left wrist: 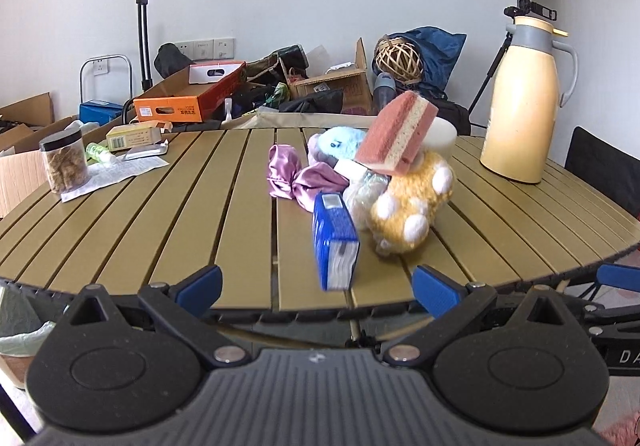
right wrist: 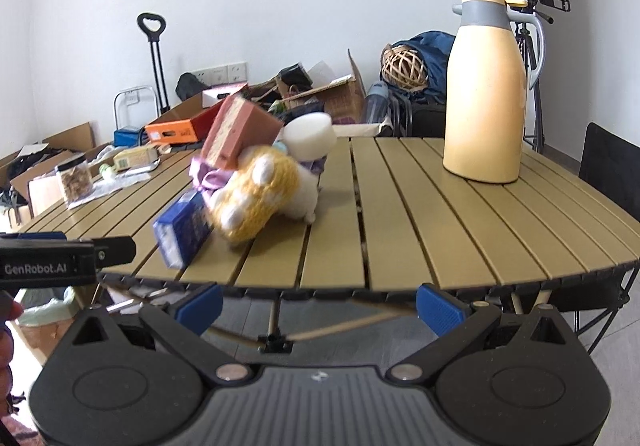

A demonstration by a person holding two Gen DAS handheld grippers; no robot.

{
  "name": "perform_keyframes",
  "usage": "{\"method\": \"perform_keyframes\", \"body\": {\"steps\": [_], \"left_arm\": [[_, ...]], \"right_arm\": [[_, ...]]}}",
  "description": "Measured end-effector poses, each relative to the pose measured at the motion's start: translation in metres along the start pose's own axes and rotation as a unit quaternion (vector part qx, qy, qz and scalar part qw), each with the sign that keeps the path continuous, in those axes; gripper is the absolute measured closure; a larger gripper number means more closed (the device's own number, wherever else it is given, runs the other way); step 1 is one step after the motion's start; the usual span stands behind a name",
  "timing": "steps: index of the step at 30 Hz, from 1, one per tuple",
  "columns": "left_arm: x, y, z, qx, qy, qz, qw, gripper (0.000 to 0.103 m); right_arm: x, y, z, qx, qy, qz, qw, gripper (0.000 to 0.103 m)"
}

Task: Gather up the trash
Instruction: 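Grasp the blue box with the left tool while the right tool grasps the pink sponge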

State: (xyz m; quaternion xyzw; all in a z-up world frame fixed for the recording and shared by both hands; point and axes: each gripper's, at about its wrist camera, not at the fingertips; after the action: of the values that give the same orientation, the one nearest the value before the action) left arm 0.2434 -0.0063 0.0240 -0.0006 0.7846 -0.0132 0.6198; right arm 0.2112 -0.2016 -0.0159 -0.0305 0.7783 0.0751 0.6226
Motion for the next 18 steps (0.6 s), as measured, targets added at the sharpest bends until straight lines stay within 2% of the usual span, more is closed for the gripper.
{"method": "perform_keyframes", "body": {"steps": [11, 14, 18], "left_arm": [[0.004, -0.006, 0.053, -0.022, 0.006, 0.007, 0.9997, 0.001], [0.005, -0.006, 0.063, -0.024, 0.01, 0.012, 0.9996, 0.01], [0.008, -0.007, 0.075, -0.019, 0.016, 0.012, 0.9996, 0.027]], "right_arm": [[-0.017, -0.007, 0.045, 0.005, -0.033, 0.004, 0.999, 0.0], [-0.022, -0.008, 0.053, 0.005, -0.039, 0.002, 0.999, 0.0], [-0.027, -0.007, 0.064, 0.003, -0.046, 0.003, 0.999, 0.0]]}}
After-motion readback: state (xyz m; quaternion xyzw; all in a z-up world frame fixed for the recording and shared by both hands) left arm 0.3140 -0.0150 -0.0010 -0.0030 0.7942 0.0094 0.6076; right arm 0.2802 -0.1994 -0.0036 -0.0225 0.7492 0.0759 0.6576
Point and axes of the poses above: each gripper's, at about its wrist camera, not at the fingertips, and z roughly the way its jaws point, y to its left, x to its underside, and after that the axes turned 15 degrees about -y, right-handed
